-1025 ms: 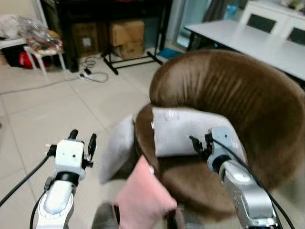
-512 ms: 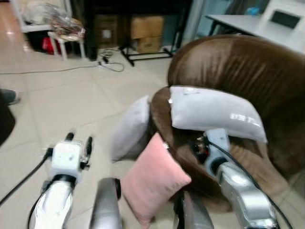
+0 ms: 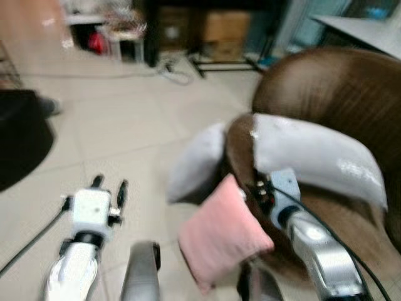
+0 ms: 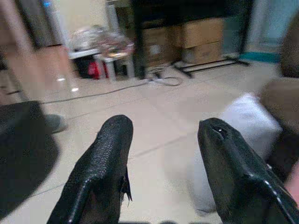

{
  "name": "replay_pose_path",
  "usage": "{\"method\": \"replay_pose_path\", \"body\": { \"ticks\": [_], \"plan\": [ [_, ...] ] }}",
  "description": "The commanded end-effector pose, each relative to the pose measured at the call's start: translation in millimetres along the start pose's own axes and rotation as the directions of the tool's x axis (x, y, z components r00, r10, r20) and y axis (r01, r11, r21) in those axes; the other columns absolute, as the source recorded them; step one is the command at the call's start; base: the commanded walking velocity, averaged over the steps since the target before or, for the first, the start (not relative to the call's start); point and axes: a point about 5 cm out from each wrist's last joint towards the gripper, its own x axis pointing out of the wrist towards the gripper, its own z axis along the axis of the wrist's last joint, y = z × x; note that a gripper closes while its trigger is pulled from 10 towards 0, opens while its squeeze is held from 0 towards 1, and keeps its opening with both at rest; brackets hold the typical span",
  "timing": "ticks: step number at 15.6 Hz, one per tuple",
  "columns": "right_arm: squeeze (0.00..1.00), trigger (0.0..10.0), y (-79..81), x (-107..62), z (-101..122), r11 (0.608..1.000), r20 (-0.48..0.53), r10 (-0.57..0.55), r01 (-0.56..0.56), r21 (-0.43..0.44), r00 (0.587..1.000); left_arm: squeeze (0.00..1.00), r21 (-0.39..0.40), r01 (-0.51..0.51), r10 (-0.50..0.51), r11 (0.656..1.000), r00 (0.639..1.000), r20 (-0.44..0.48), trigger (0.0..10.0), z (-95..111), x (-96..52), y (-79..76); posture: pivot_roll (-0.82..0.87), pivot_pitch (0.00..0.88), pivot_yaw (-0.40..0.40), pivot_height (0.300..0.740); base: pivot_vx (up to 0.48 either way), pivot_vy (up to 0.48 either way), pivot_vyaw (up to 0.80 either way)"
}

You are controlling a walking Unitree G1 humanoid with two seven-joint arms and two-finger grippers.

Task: Move the pillow to the sofa from floor

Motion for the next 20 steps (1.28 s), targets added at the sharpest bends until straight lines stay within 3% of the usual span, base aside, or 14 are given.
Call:
{"method": "replay_pose_path", "body": {
  "ticks": [1, 8, 12, 16, 20],
  "plan": [
    [0.0, 10.0, -15.1, -6.3, -8.9, 0.998, -0.037, -0.056, 0.055, -0.006, 0.998, 0.0, -0.021, 0.037, -0.036, 0.999, 0.999, 0.028, 10.0, 6.1, 4.1, -11.5, 0.0, 0.0, -0.126, 0.57, 0.334, 0.0, 0.0],
    [0.0, 10.0, -15.8, -7.0, -12.7, 0.999, -0.061, -0.031, 0.03, -0.016, 0.998, 0.0, -0.017, 0.046, -0.046, 0.999, 0.999, 0.018, 10.0, 4.4, 3.8, -11.5, 0.0, 0.0, -0.125, 0.57, 0.191, 0.0, 0.0],
    [0.0, 10.0, -14.0, 3.2, -27.3, 0.999, -0.127, 0.032, -0.027, 0.041, 0.991, 0.0, 0.001, 0.149, -0.149, 0.989, 0.989, -0.013, 10.0, -0.6, 3.4, -13.4, 0.0, 0.0, -0.121, 0.54, 0.0, 0.0, 0.0],
    [0.0, 10.0, -10.8, 21.9, -31.4, 0.996, -0.169, 0.081, -0.075, 0.041, 0.982, 0.0, 0.05, 0.273, -0.271, 0.961, 0.962, -0.031, 10.0, -3.5, 6.5, -10.7, 0.02, 0.0, -0.117, 0.5, 0.0, 0.0, 0.0],
    [0.0, 10.0, -5.7, 32.6, -32.8, 0.992, -0.179, 0.128, -0.124, 0.032, 0.975, 0.0, 0.081, 0.363, -0.361, 0.928, 0.932, -0.04, 10.0, -1.7, -0.2, -14.9, 0.03, 0.0, -0.129, 0.465, 0.0, 0.0, 0.0]
  ]
}}
